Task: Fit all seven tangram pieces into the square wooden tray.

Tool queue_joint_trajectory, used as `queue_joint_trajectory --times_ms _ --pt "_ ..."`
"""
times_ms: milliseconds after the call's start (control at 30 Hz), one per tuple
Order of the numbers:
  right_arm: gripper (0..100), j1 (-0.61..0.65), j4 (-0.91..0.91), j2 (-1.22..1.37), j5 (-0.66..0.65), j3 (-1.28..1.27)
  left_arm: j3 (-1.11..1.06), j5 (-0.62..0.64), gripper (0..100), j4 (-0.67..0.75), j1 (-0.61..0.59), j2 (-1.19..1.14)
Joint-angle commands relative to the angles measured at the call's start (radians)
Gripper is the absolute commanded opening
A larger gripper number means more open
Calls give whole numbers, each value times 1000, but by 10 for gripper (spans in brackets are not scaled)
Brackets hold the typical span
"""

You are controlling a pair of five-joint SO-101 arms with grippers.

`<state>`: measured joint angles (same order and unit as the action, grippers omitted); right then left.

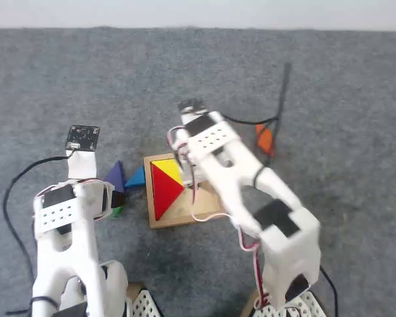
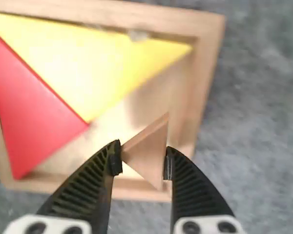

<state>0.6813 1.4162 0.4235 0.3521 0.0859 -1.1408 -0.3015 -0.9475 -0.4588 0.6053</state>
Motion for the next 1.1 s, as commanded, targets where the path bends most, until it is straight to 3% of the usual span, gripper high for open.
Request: queue_joint_trajectory --times_ms 0,167,333,600,767,867,1067 --pt "58 24 18 38 84 121 2 -11 297 15 -6 29" --pt "63 35 16 105 247 137 2 -11 297 17 -6 29" --pt "67 38 18 108 284 137 2 -11 297 17 -6 29" --pt "307 113 88 108 282 184 2 -11 297 17 -6 29" --pt "280 134 191 108 255 301 2 -11 297 17 -6 29" --pt "236 99 283 108 123 373 2 -11 297 17 -6 29" --pt "50 -38 377 107 -101 483 2 -11 297 17 -6 29"
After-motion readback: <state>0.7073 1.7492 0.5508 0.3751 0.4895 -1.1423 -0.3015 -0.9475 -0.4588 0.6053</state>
